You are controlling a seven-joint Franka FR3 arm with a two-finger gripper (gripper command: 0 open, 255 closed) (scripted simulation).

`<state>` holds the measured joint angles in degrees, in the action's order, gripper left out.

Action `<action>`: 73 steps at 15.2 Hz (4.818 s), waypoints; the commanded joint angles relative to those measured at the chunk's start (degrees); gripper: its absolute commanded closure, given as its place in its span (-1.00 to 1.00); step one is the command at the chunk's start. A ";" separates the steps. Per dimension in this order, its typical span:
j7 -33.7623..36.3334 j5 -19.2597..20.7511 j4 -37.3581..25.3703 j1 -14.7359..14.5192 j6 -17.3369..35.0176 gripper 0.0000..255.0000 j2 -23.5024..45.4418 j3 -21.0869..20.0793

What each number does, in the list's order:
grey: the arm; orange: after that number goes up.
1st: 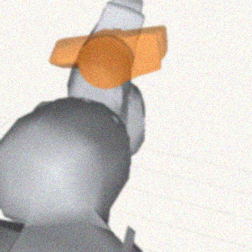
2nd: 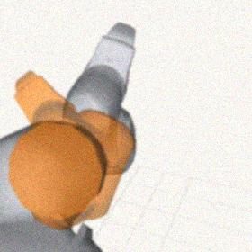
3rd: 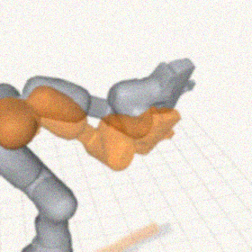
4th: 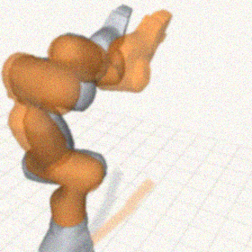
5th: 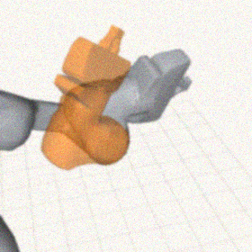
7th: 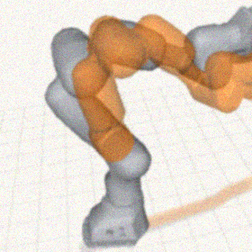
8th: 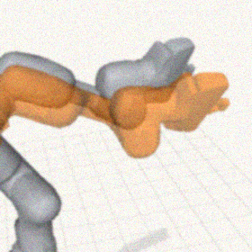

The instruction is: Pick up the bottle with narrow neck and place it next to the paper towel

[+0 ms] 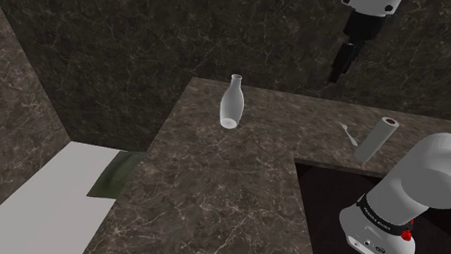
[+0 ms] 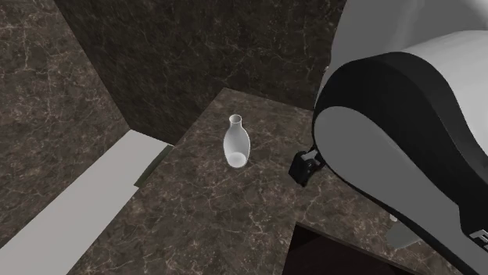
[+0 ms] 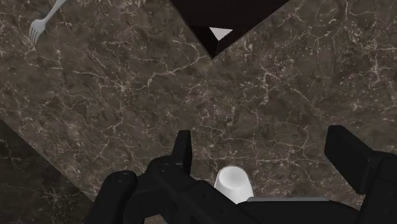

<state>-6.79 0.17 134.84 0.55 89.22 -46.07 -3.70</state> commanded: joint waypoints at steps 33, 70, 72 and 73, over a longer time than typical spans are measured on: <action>2.27 0.29 -27.90 -0.27 34.46 -1.00 56.05 -2.27; 2.20 0.06 -35.87 -0.25 24.58 1.00 54.15 -2.33; 2.20 0.04 -37.23 -0.25 23.09 1.00 54.00 -2.34; 2.21 0.04 -37.94 -0.26 22.33 1.00 53.95 -2.34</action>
<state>-4.52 0.26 97.24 0.26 112.27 8.28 -6.05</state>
